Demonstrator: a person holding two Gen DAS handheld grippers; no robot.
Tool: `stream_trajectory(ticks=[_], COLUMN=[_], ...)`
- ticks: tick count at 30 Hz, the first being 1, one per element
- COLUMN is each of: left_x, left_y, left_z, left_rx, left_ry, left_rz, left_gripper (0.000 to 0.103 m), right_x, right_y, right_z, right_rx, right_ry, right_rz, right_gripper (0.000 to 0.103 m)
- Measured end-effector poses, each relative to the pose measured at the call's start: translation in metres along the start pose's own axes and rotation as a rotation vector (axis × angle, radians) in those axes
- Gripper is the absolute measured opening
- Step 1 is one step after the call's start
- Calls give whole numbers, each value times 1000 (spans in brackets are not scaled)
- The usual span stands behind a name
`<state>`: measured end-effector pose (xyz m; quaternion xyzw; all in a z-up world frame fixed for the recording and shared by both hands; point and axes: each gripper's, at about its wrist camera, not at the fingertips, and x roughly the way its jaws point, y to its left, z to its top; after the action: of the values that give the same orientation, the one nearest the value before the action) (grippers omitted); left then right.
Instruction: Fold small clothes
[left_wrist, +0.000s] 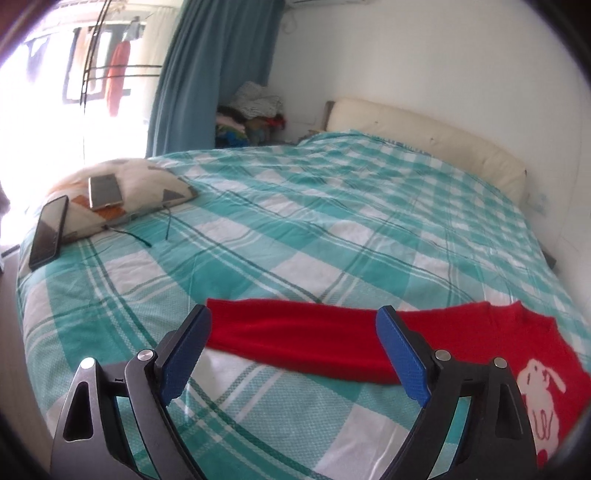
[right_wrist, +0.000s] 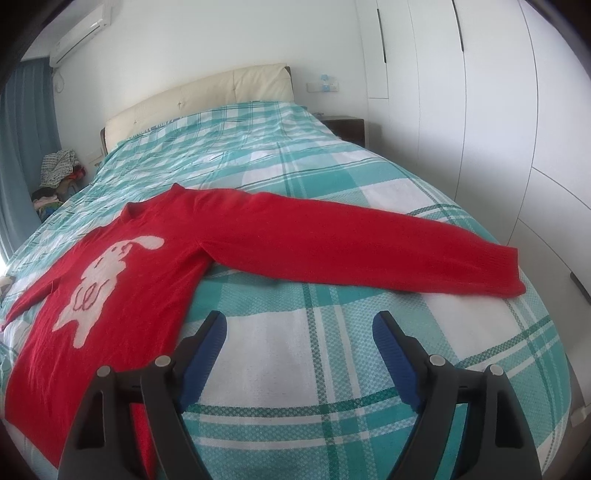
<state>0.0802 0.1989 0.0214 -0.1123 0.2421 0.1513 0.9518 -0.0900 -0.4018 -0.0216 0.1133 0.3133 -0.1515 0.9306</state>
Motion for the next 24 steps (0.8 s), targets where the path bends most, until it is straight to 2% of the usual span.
stream_trajectory(ticks=[5,16,24], left_x=[-3,1,-5], left_y=[-20,-18,-18], left_z=[-12,-17,-16], left_rx=[47,32,31], left_ry=[19,36,1], left_rz=[-49,-18,-6], left_gripper=[93,93,93], right_x=[-2,2,0], right_y=[-6,-20,-20], right_z=[0,1,1], right_rx=[32,109,107], right_ry=[-10,7,0], right_rz=[7,25,20], right_gripper=[81,81,81])
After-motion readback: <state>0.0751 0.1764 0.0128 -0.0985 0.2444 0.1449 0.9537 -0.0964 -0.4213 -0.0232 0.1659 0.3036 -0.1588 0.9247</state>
